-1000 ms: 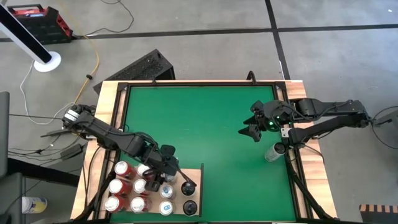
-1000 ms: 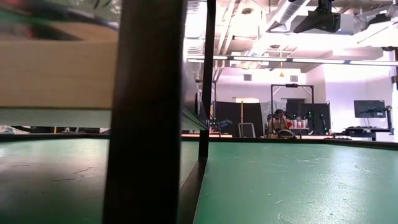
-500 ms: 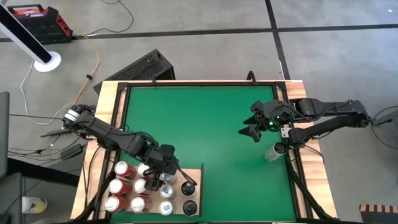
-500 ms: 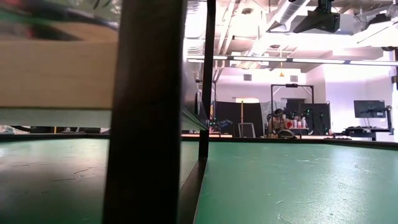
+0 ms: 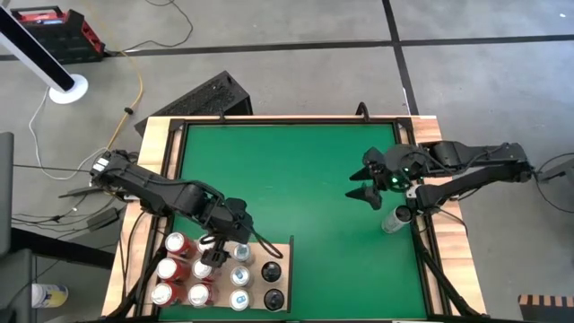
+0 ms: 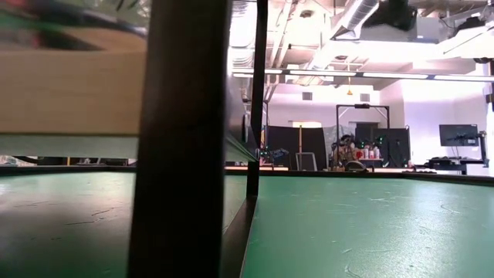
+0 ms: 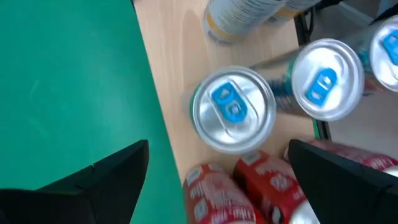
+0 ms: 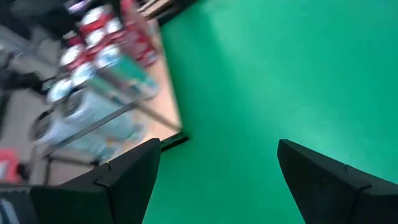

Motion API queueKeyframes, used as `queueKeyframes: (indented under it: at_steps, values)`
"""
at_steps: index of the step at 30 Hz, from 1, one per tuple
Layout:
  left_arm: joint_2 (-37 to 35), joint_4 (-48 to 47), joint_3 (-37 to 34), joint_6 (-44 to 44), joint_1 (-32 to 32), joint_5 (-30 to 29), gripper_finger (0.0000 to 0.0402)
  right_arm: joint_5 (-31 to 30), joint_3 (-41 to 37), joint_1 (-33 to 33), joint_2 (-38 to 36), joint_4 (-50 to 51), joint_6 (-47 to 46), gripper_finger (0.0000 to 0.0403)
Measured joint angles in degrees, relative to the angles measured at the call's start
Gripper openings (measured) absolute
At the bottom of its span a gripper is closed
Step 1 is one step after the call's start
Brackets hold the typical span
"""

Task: Place canned beverage on shelf
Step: Put the blue soda can on the shelf aligned with the other blue soda can, then put the white yellow soda can on the shelf aligned with the other yellow soda can

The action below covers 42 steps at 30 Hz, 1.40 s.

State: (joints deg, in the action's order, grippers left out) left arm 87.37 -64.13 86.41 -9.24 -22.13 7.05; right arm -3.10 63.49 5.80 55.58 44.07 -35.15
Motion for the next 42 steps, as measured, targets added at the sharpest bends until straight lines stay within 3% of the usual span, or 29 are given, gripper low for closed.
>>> queueKeyframes:
  at_steps: [4,8,15,22,31,42]
  values:
    - [0.0,-5.8,4.4,0.1,0.0,0.0,0.0368,4.7,2.6,3.4,0.0,4.8,-0.8,0.0348]
    - [0.0,-11.5,8.9,-0.2,0.0,-2.5,0.0368,6.3,5.0,8.7,-0.1,15.2,-8.6,0.0348]
    - [-0.1,-13.8,14.7,6.2,0.9,-17.0,0.0368,6.3,6.2,19.2,0.0,32.3,-35.2,0.0348]
    - [-0.1,-11.7,15.0,14.3,6.7,-17.8,0.0368,-0.8,6.1,27.6,0.8,46.1,-57.1,0.0348]
    - [-0.1,-9.5,15.0,18.9,13.4,-12.0,0.0368,-2.7,1.1,28.7,2.7,46.0,-64.7,0.0348]
    - [-0.1,-9.5,15.0,19.6,14.8,-9.6,0.0368,-1.4,-3.5,28.6,3.8,45.9,-65.5,0.0348]
